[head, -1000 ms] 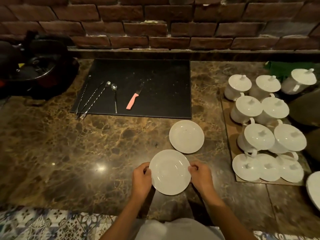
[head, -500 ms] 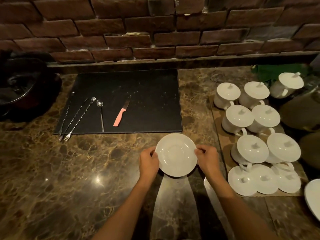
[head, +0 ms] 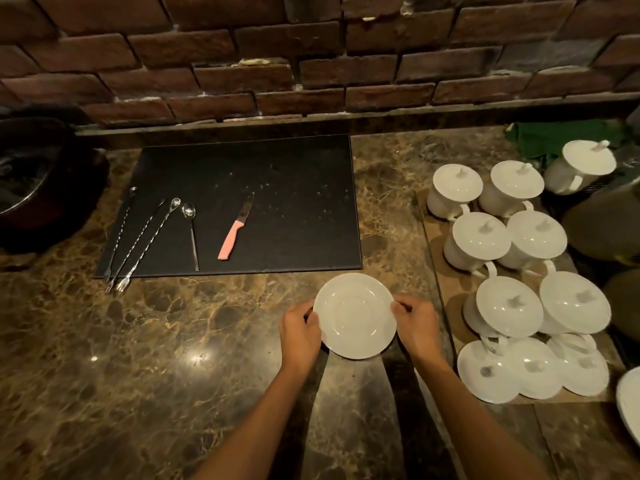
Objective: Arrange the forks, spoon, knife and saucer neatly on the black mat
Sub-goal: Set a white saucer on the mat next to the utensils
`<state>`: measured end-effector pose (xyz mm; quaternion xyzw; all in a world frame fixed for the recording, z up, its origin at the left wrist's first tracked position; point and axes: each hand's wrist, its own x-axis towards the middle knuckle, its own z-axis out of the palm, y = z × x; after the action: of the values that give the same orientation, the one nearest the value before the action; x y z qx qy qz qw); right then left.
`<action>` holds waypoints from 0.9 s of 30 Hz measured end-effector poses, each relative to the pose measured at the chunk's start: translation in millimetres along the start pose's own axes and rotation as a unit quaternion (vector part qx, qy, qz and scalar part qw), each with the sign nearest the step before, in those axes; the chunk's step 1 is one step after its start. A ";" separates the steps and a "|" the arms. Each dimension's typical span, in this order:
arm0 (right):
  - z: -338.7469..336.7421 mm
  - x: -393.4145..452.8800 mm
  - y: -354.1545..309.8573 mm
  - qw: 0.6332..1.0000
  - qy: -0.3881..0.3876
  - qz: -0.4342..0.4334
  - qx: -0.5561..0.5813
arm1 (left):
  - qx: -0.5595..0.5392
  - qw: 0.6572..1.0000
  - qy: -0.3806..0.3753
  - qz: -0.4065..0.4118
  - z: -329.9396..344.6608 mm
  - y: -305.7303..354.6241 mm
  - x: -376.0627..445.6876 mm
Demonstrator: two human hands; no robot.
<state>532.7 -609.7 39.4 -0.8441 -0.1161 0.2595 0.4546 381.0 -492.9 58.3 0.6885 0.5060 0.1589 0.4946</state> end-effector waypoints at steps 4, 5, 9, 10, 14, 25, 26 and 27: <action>1.9 -0.4 0.8 0.997 -0.031 0.060 0.031 | -0.043 0.997 -0.013 -0.055 3.7 -1.0 -0.4; 2.4 -0.4 2.1 0.996 -0.037 0.075 0.033 | -0.062 0.995 -0.018 -0.072 4.6 -0.2 -0.9; 2.2 -0.9 1.3 0.993 -0.039 0.101 0.055 | -0.105 0.988 -0.023 -0.108 4.7 2.1 0.2; 2.0 -0.8 0.3 0.992 -0.037 0.103 0.061 | -0.110 0.988 -0.024 -0.110 4.6 2.6 0.9; 5.4 1.2 -4.5 0.991 -0.022 0.112 0.070 | -0.117 0.988 -0.019 -0.103 2.1 5.8 3.6; 36.6 71.1 -66.4 0.997 -0.033 0.029 0.058 | -0.109 0.990 0.001 -0.092 -17.8 37.2 94.3; 41.3 79.2 -71.3 0.998 -0.031 0.024 0.052 | -0.105 0.990 0.000 -0.096 -19.0 38.9 105.6; 45.9 87.2 -75.2 0.998 -0.030 0.019 0.045 | -0.102 0.990 0.001 -0.101 -20.0 40.2 116.3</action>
<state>583.8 -497.5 51.9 -0.8168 -0.1019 0.2977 0.4835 439.1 -383.1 68.6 0.5793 0.5549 0.1599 0.5752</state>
